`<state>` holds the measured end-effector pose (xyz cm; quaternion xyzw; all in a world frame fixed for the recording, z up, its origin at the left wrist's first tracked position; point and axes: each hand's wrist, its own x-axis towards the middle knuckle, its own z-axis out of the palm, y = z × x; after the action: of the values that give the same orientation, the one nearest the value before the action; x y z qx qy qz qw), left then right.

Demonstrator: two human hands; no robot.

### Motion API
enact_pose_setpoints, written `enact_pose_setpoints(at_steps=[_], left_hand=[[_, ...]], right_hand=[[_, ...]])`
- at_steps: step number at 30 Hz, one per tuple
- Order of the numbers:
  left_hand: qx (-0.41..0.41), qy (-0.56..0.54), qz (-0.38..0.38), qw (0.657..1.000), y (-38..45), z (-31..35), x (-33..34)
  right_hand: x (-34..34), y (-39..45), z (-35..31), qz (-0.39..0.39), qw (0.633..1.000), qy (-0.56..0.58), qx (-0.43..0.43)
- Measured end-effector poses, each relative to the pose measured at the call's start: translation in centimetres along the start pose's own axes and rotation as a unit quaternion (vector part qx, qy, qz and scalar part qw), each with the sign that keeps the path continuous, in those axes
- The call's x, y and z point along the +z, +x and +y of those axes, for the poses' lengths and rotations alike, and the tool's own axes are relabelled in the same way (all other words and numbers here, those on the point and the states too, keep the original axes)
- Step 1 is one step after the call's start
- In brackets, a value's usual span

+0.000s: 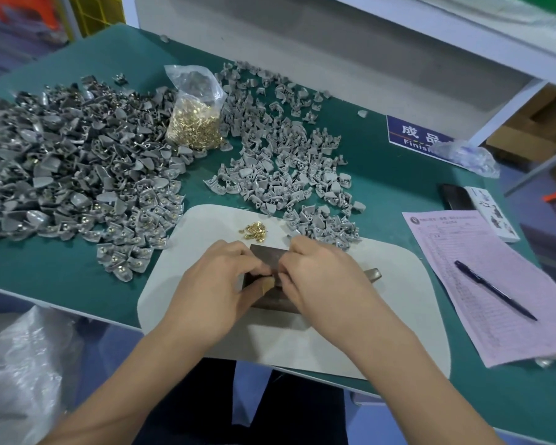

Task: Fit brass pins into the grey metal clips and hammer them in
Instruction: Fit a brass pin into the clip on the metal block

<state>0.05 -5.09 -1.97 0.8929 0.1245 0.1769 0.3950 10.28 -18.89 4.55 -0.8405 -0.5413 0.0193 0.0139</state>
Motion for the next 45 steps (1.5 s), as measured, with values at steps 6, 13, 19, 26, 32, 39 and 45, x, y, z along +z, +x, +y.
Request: enact_pose_setpoints(at_steps=[6,13,19,26,32,39,45], left_hand=[[-0.03,0.0,0.017,0.999,-0.1,-0.3,0.3],[-0.044,0.033,0.021,0.998,-0.2,-0.2,0.2],[-0.06,0.022,0.016,0.998,-0.3,-0.2,0.2],[-0.07,0.009,0.006,0.997,-0.3,0.1,0.0],[-0.077,0.012,0.015,0.997,-0.4,0.0,0.1],[-0.079,0.012,0.013,0.997,-0.4,0.2,0.1],[-0.077,0.011,0.016,0.997,-0.4,0.1,0.1]], right_hand=[[1.3,-0.4,1.2,0.046,0.981,0.181,0.043],[2.8,-1.5,1.0,0.128,0.966,0.219,0.049],[3.0,-1.4,1.3,0.133,0.959,0.246,0.048],[4.2,-1.8,0.6,0.197,0.929,0.295,0.102],[3.0,-1.2,0.2,0.152,0.975,0.157,0.032],[3.6,-1.4,0.4,0.176,0.95,0.24,0.091],[4.0,-1.6,0.2,0.18,0.935,0.277,0.127]])
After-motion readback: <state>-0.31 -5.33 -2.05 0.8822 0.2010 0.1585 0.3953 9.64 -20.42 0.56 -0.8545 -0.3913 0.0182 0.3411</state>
